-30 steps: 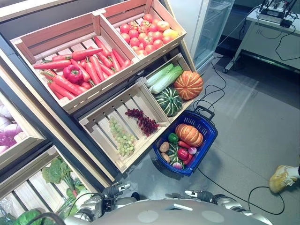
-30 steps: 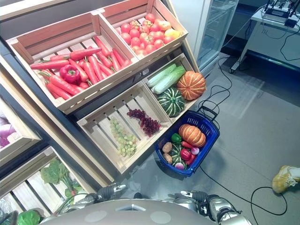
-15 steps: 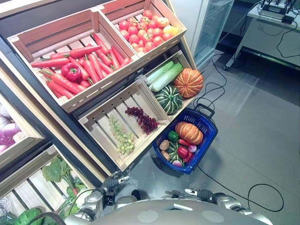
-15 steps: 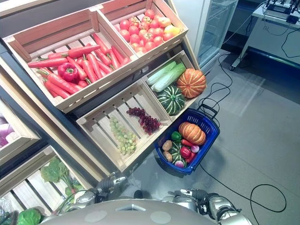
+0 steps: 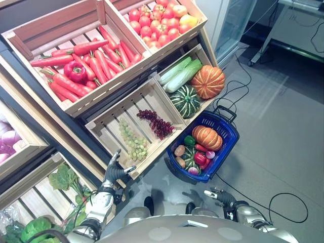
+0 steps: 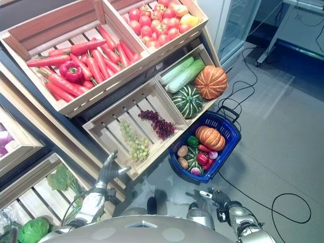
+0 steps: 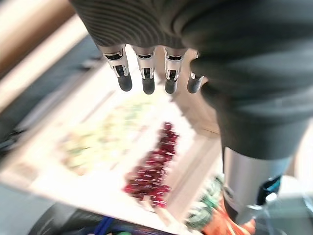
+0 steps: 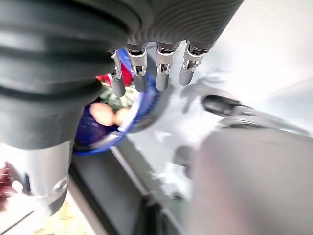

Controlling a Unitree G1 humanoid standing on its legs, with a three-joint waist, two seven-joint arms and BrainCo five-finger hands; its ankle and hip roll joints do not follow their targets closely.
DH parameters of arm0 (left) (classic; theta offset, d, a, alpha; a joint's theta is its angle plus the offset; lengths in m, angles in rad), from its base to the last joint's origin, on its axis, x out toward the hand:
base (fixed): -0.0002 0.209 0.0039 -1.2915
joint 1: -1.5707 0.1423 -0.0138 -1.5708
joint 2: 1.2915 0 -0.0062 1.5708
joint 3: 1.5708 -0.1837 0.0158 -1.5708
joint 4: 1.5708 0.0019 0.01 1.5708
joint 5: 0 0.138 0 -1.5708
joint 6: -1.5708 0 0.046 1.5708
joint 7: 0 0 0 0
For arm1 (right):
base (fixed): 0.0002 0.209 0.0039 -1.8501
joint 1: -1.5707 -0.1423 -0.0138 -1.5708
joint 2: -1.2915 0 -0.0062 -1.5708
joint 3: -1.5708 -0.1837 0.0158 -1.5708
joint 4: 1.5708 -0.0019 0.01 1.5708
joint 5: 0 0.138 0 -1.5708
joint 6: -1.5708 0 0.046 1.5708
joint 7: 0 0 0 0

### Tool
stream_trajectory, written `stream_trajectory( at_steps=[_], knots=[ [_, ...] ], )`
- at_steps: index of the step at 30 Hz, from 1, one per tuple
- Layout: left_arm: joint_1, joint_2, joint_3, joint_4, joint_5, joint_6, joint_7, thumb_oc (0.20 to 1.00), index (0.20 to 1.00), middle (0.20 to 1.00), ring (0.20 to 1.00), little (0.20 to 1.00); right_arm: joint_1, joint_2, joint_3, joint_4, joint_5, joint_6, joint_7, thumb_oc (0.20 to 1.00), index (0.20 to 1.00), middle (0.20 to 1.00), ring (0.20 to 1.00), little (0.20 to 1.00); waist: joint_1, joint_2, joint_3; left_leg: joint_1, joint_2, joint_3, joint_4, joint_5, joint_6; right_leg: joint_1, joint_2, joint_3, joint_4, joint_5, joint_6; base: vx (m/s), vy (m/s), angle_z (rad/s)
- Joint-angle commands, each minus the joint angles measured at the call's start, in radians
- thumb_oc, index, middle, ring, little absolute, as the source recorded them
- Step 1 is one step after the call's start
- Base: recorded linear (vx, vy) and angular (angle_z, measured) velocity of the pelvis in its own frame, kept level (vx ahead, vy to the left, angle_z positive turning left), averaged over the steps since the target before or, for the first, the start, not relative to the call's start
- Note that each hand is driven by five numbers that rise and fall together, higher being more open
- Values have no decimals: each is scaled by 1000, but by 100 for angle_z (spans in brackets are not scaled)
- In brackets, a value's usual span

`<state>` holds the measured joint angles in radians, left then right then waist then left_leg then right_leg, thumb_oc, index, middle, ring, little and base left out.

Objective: Pick up fruits and vegetables into the basket

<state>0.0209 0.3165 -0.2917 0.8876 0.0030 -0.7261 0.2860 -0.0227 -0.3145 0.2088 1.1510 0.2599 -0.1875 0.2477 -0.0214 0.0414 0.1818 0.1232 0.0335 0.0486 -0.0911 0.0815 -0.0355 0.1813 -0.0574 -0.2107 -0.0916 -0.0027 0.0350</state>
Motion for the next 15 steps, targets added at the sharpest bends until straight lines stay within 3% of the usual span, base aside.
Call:
stream_trajectory(
  at_steps=[1,3,6,8,10,15],
  knots=[
    [-54,68,38,-145,102,-61,102,1000,1000,1000,1000,1000,-26,-24,-13,-102,52,-82,-35,1000,1000,1000,1000,1000,20,-18,43,25,-62,48,32,-119,58,-78,-7,24,90,-14,15,28,11,4],
    [-44,97,55,-217,122,-45,117,1000,1000,1000,1000,1000,-7,-36,-17,-167,54,-78,-48,1000,1000,1000,1000,1000,18,-15,48,12,-61,46,40,-119,59,-92,-10,20,105,-20,13,13,16,5],
    [-51,175,63,-334,330,-69,187,1000,1000,1000,1000,1000,8,-70,-14,-319,23,-74,-85,1000,1000,1000,1000,1000,3,-3,80,-54,-59,52,90,-121,59,-172,-17,16,179,-42,3,-95,53,2],
    [-83,222,40,-379,460,-49,237,1000,1000,1000,1000,1000,3,-97,-7,-386,17,-66,-91,1000,1000,1000,1000,1000,-12,8,112,-95,-61,55,134,-124,59,-224,-18,15,243,-60,-5,-126,77,-1],
    [-123,272,12,-417,559,-1,283,1000,1000,1000,1000,1000,-4,-125,-1,-433,17,-59,-95,1000,1000,1000,1000,1000,-28,19,142,-123,-61,61,169,-126,55,-264,-22,14,298,-76,-8,-65,86,-4],
    [-245,410,-49,-486,628,132,293,1000,1000,1000,1000,1000,-17,-174,13,-518,60,-38,-102,1000,1000,1000,1000,1000,-59,35,194,-168,-61,73,218,-127,52,-322,-33,20,387,-103,-9,-3,63,-7]
  ],
)
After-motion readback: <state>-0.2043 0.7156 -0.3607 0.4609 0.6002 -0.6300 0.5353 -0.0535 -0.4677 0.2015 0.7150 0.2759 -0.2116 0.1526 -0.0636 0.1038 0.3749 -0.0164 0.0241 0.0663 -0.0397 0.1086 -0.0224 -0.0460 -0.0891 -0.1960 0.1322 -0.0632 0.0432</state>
